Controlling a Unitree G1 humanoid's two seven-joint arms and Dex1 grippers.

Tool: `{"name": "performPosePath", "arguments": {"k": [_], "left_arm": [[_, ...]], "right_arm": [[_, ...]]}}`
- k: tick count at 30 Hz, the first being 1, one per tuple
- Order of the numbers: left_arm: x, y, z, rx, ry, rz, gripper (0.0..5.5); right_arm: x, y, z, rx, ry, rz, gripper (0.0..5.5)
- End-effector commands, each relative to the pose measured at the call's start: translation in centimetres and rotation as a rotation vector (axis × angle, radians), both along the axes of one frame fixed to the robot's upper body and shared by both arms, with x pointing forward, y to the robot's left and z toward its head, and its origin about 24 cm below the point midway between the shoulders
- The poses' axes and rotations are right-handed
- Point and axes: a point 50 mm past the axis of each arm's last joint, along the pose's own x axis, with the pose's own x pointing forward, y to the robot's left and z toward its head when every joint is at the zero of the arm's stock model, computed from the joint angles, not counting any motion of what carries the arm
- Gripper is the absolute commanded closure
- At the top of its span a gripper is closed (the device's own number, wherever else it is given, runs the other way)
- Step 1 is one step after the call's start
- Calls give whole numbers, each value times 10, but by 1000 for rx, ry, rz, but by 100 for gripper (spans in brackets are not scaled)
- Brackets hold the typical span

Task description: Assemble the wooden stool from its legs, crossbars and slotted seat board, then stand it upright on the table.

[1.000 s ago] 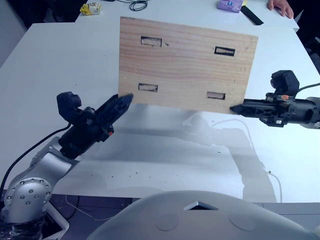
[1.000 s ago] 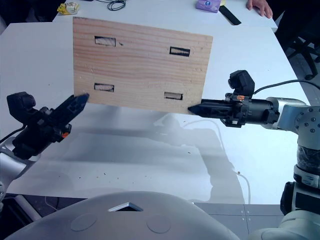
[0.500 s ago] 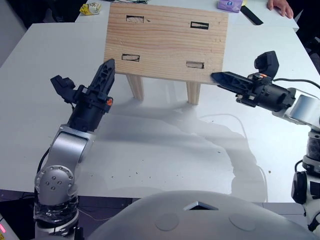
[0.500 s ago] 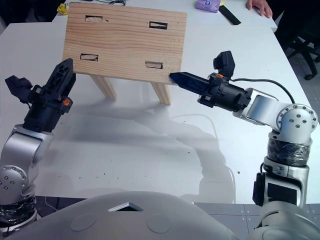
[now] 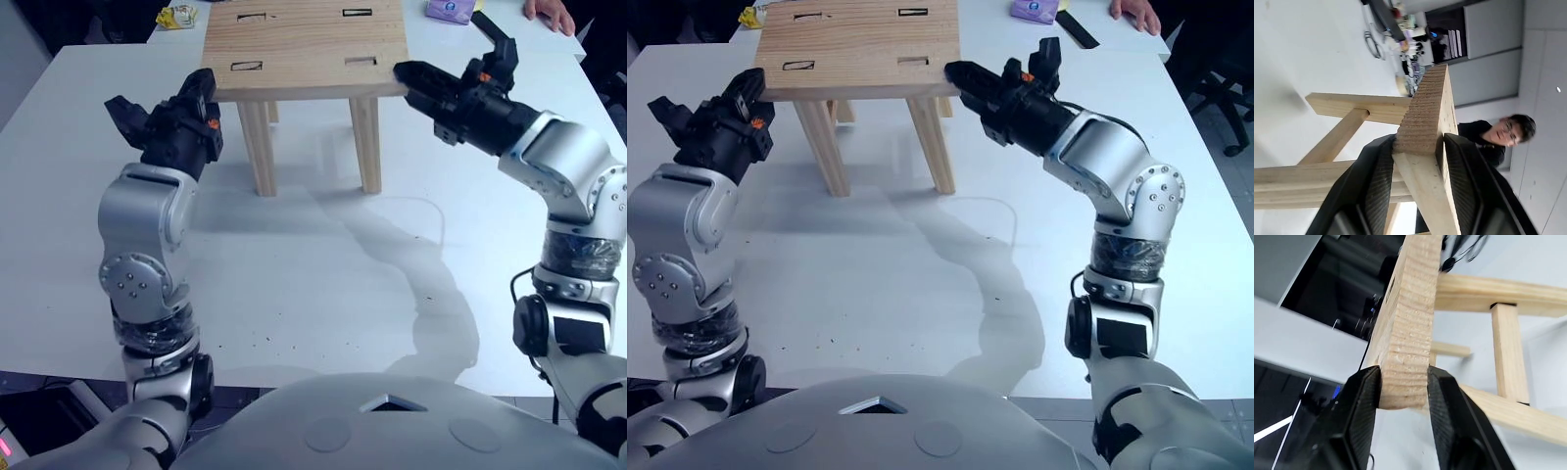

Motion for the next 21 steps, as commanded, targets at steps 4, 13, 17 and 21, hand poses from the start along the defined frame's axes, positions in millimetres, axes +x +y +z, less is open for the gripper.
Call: {"name": "performPosePath", "arguments": {"k": [4,13,17,21], "left_arm": [[-3,64,0,-469,213,618,406],[-5,76,-16,-355,159,685,410],[-14,96,-20,-317,177,724,367],[-31,104,-27,-273,194,756,302]], "right_arm": [[28,-96,-24,49,743,-919,405],[32,-87,-31,-16,661,-882,405],[29,-80,-32,-112,621,-842,333],[18,-67,-39,-178,611,-749,264]]}}
